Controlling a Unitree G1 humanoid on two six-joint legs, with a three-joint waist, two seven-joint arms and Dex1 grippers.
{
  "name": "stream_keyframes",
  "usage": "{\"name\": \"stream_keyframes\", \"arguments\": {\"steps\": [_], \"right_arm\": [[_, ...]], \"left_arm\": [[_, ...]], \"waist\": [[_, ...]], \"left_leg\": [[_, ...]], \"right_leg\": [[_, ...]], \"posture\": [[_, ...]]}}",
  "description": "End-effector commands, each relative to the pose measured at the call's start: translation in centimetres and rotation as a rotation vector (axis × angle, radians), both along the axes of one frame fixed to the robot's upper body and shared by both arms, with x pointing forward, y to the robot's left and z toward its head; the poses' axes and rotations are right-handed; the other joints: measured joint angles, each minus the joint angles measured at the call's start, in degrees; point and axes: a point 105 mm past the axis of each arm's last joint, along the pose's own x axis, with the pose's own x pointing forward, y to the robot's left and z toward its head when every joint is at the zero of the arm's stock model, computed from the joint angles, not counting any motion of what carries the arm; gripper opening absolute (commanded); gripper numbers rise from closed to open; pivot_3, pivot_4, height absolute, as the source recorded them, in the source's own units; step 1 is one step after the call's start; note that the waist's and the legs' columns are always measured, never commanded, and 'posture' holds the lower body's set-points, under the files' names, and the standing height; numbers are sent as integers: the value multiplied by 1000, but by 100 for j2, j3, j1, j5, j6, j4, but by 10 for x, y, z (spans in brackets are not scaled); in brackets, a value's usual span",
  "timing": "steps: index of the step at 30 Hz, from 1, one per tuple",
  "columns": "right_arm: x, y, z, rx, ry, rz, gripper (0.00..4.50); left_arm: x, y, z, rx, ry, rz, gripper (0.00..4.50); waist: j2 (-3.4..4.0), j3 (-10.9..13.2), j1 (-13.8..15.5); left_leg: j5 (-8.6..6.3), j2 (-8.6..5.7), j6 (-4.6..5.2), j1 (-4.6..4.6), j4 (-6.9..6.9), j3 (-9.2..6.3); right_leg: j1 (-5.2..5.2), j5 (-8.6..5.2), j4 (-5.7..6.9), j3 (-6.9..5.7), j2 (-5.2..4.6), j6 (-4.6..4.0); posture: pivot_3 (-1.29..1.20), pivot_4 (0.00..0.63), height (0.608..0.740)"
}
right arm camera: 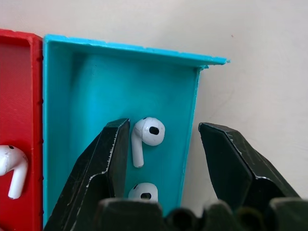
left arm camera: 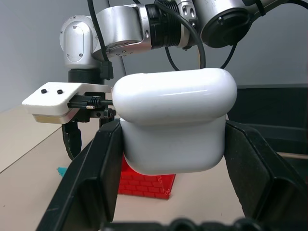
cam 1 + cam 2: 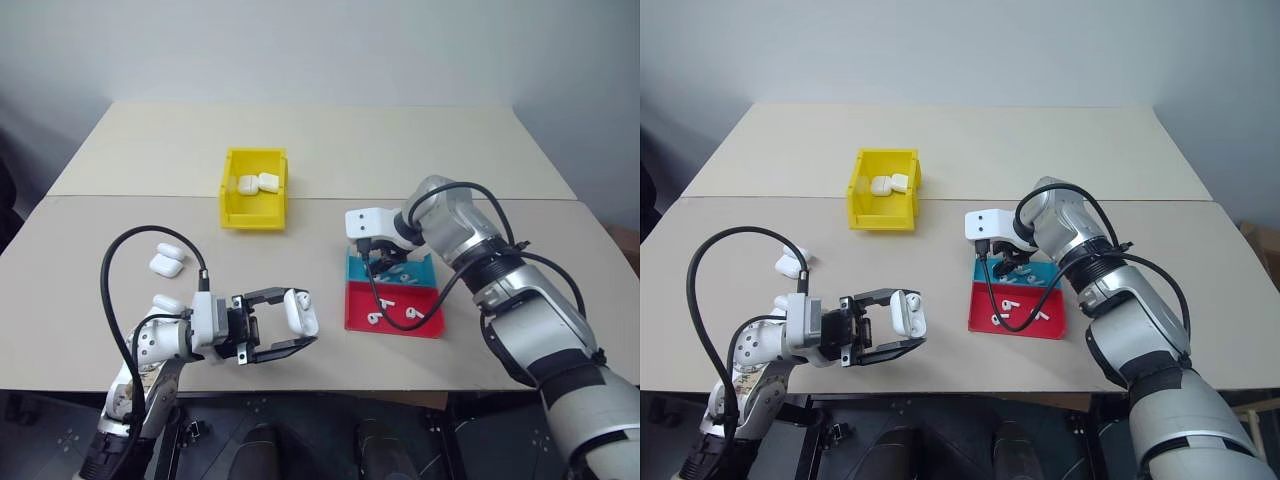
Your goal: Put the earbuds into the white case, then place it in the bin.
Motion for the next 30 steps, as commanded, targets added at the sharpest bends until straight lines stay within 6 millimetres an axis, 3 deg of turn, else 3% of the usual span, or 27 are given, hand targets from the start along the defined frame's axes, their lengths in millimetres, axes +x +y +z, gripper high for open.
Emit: {"name": "stream_keyframes", "arguments": {"steps": [1,27,30], "right_arm": [[2,2,6,3,-27,-1,2769],[-2,-6,2,-34,-27,4,2769],[-3,-5,2,-32,-26,10,1860]], "left_arm": [[0,2,8,0,-50,-3,2826],[9,5,12,14,-76,2,2826],[9,5,12,16,-76,1,2826]], "waist": [[0,0,0],[0,0,0],[0,0,0]], "left_leg": [[0,0,0,0,0,0],[0,0,0,1,0,0],[0,0,0,1,0,0]], "right_leg": [[0,0,0,0,0,0],[0,0,1,0,0,0],[0,0,1,0,0,0]], "posture": [[0,150,740],[0,150,740],[0,150,740]]}}
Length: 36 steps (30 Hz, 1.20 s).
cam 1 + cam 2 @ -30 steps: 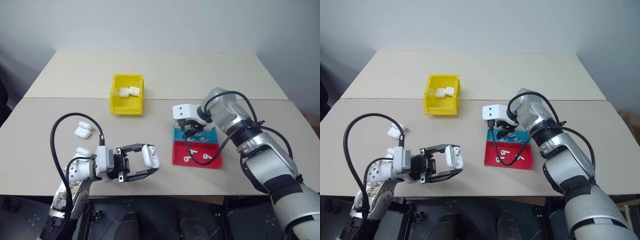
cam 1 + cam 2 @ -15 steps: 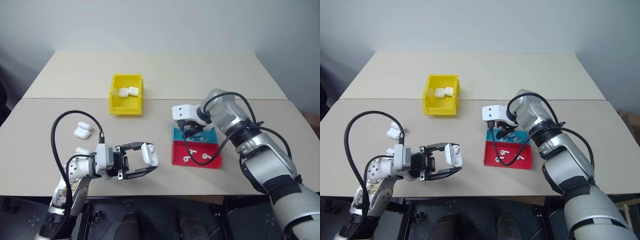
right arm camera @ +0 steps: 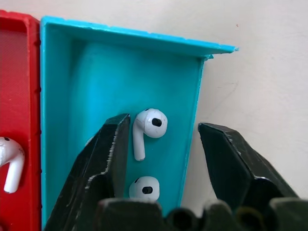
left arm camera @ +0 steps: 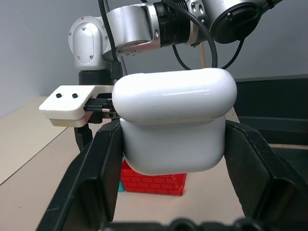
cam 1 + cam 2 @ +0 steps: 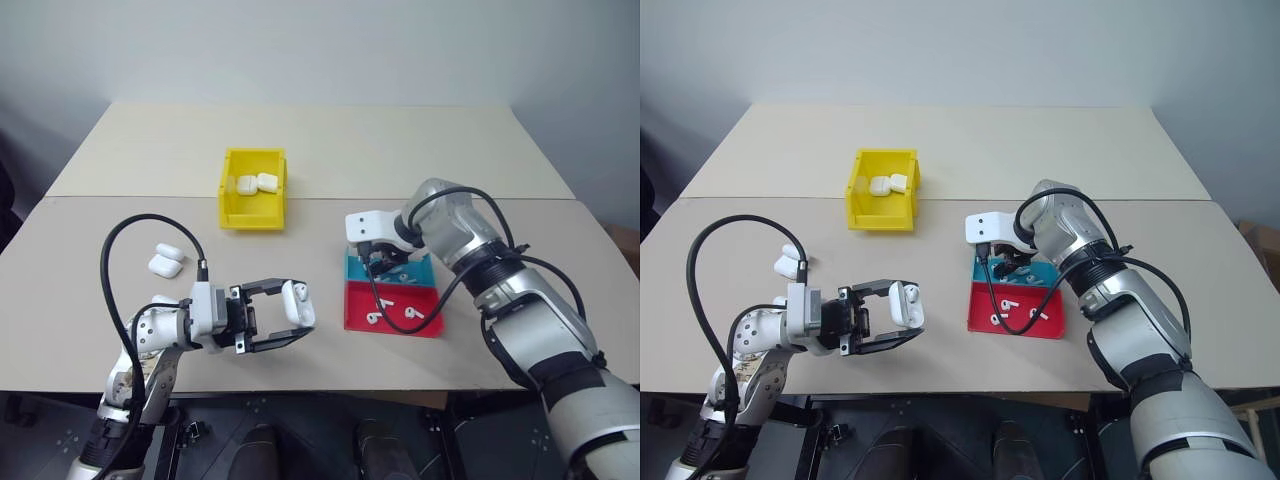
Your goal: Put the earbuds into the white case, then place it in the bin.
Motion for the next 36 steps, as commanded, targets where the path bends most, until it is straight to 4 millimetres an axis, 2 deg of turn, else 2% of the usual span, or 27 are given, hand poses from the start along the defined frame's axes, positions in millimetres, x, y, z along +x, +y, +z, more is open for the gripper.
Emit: {"name": "stream_keyframes", "arguments": {"steps": [1,19,23,31,33,36], "right_arm": [[0,-1,6,3,-22,3,1546],[-2,2,4,5,-23,21,1546],[-3,2,2,-1,-25,28,744],[-3,2,3,4,-32,25,744],[-3,2,5,11,-37,28,744],[-4,4,42,160,-85,2,744]], "left_arm": [[-1,2,7,-3,-40,-1,2826],[0,1,6,-2,-37,3,2826],[0,2,6,0,-37,5,2826],[-1,1,5,-2,-37,1,2826],[-1,0,6,-6,-38,1,2826],[0,-2,13,-38,-45,-3,2826]], "waist": [[0,0,-1],[0,0,-4],[0,0,-2],[0,0,-3],[0,0,-2],[1,1,2]], "left_leg": [[0,0,0,0,0,0],[0,0,0,1,0,0],[0,0,0,2,0,0],[0,0,0,5,0,0],[0,0,0,4,0,0],[0,0,0,-1,0,0]], "right_leg": [[0,0,0,0,0,0],[0,0,0,0,0,0],[1,0,0,0,0,0],[3,0,0,0,0,0],[3,0,0,0,0,0],[-1,0,0,0,0,0]], "posture": [[0,150,740],[0,150,740],[0,150,740],[0,150,740],[0,150,740],[0,150,740]]}}
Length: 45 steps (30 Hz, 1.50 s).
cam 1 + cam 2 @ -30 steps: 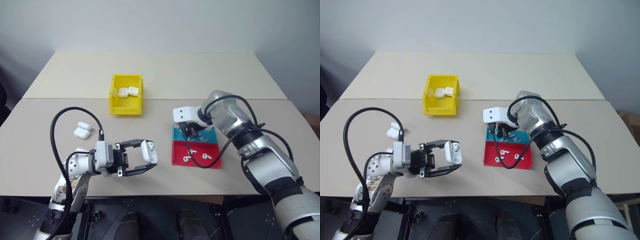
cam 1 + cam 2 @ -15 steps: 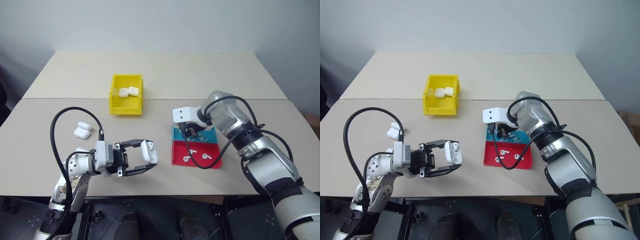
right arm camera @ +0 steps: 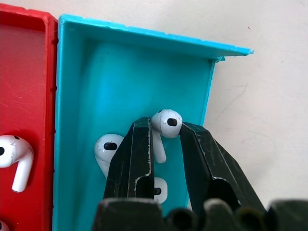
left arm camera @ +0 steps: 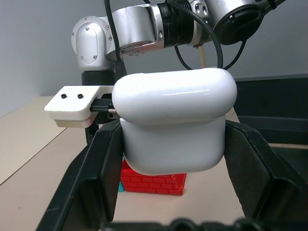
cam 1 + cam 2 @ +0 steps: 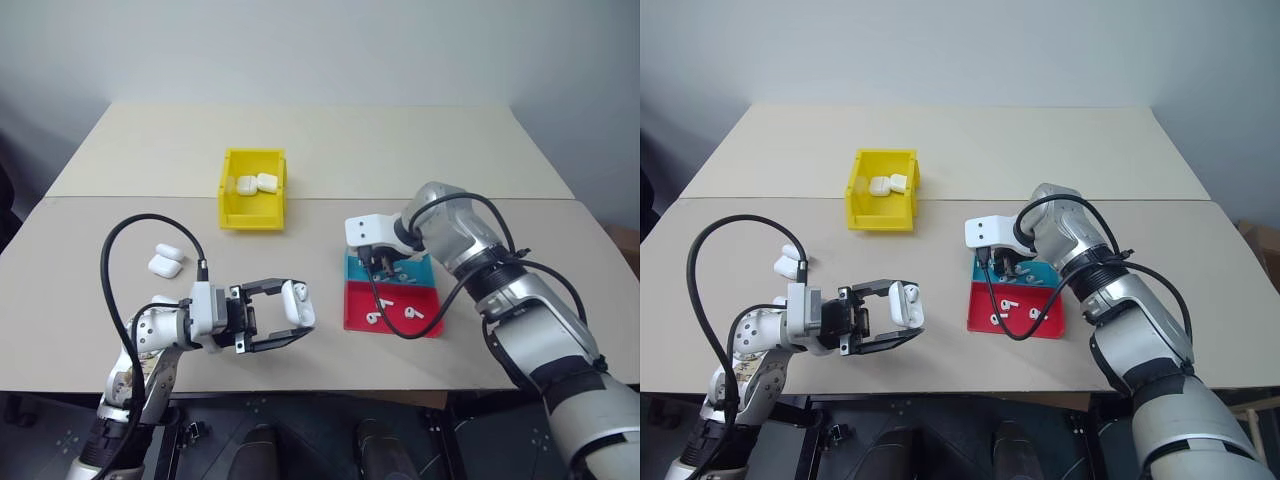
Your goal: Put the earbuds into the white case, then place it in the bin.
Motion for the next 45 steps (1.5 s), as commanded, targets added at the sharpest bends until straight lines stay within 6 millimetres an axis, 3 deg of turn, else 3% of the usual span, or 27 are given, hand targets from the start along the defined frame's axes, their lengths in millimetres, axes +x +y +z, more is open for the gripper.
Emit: {"name": "stream_keyframes", "arguments": {"steps": [1,7,10,13,17,23,31,45], "right_arm": [[-1,2,57,211,-90,-25,744],[-23,-17,138,647,-222,-131,744],[-57,-30,176,953,-231,-106,744],[-94,-38,196,1216,-212,-4,744],[-148,-42,181,1347,-158,162,744],[-182,-31,160,1447,14,240,744],[-188,-10,141,1453,77,231,744],[-179,6,126,1422,59,248,744]], "left_arm": [[0,-3,16,-53,-47,-9,2826],[1,-15,31,-135,-56,-53,2826],[1,-25,40,-184,-50,-93,2826],[0,-31,44,-198,-39,-139,2826],[3,-42,50,-206,-40,-204,2826],[10,-57,60,-229,-58,-254,2826],[11,-61,64,-241,-60,-278,2826],[11,-64,67,-257,-75,-271,2826]], "waist": [[2,1,4],[1,0,84],[1,0,144],[0,0,164],[-3,-2,180],[2,-5,111],[2,-5,99],[2,-5,139]], "left_leg": [[0,0,0,-5,0,0],[2,0,-1,-44,0,-3],[2,-1,-1,-45,0,-3],[2,-1,-1,-45,1,-4],[2,-2,0,-42,1,-10],[4,-3,3,-21,9,-7],[3,-4,3,12,6,-9],[3,-4,3,12,6,-12]], "right_leg": [[-5,0,0,0,-1,0],[-44,1,5,0,-1,-1],[-43,1,4,-1,0,-1],[-40,1,4,-1,-1,0],[-27,1,1,-6,0,0],[-14,2,5,3,4,2],[29,1,-8,0,3,5],[33,0,-17,-2,3,6]], "posture": [[0,150,740],[0,150,740],[0,150,740],[0,150,740],[0,150,740],[0,150,740],[0,150,740],[0,150,740]]}}
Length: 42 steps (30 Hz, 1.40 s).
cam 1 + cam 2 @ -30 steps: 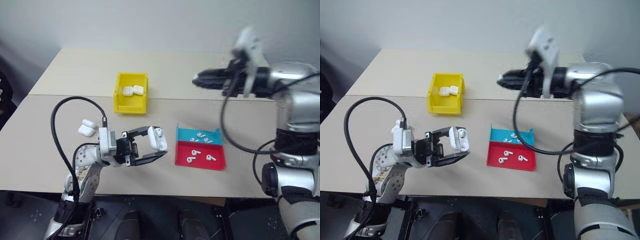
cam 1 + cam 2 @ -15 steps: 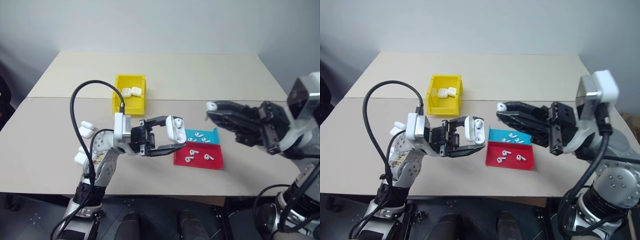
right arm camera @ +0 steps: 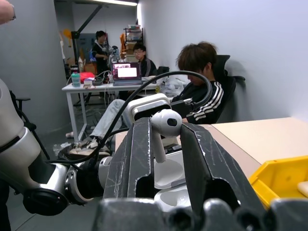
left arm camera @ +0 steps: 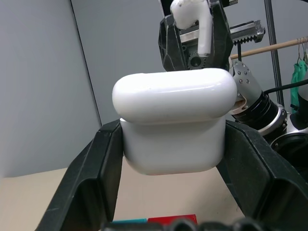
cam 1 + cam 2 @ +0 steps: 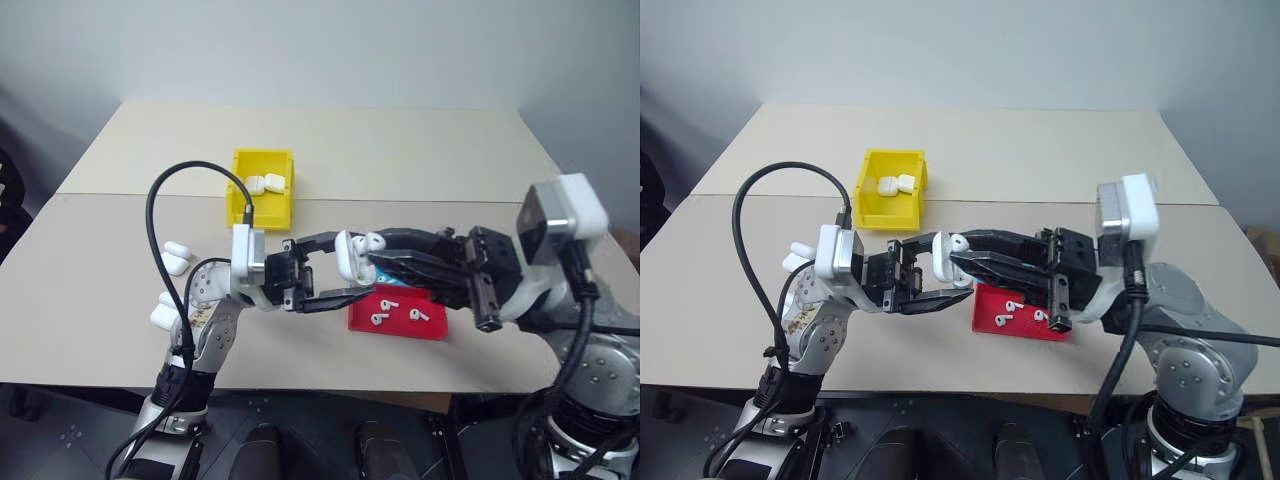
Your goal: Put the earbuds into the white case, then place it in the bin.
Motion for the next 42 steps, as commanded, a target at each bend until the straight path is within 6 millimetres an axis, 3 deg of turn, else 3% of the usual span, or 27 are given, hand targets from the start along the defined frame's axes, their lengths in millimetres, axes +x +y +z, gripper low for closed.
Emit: {"name": "stream_keyframes", "arguments": {"steps": [1,12,34,39,42], "right_arm": [[-1,-1,1,0,-36,-14,744],[5,-2,-14,-50,-3,-47,744],[7,-2,-22,-94,-33,-74,744],[6,0,-24,-105,-49,-79,2295],[6,-1,-25,-104,-57,-87,2295]], "left_arm": [[-3,-1,9,-14,-47,1,2826],[-3,-1,8,-12,-56,1,2826],[0,-4,9,-27,-67,16,2826],[0,-4,8,-26,-66,19,2826],[0,-4,7,-21,-66,20,2826]], "waist": [[0,0,8],[0,0,17],[-1,0,17],[-1,0,15],[-1,0,20]], "left_leg": [[0,0,0,0,0,0],[0,0,0,0,0,0],[0,0,0,0,0,0],[0,0,0,0,0,0],[0,0,0,0,0,0]], "right_leg": [[0,0,-1,0,0,0],[2,0,-4,-1,0,0],[2,0,-6,-1,0,0],[2,0,-6,-1,0,0],[3,0,-6,-1,0,0]], "posture": [[0,150,740],[0,150,740],[0,150,740],[0,150,740],[0,150,740]]}}
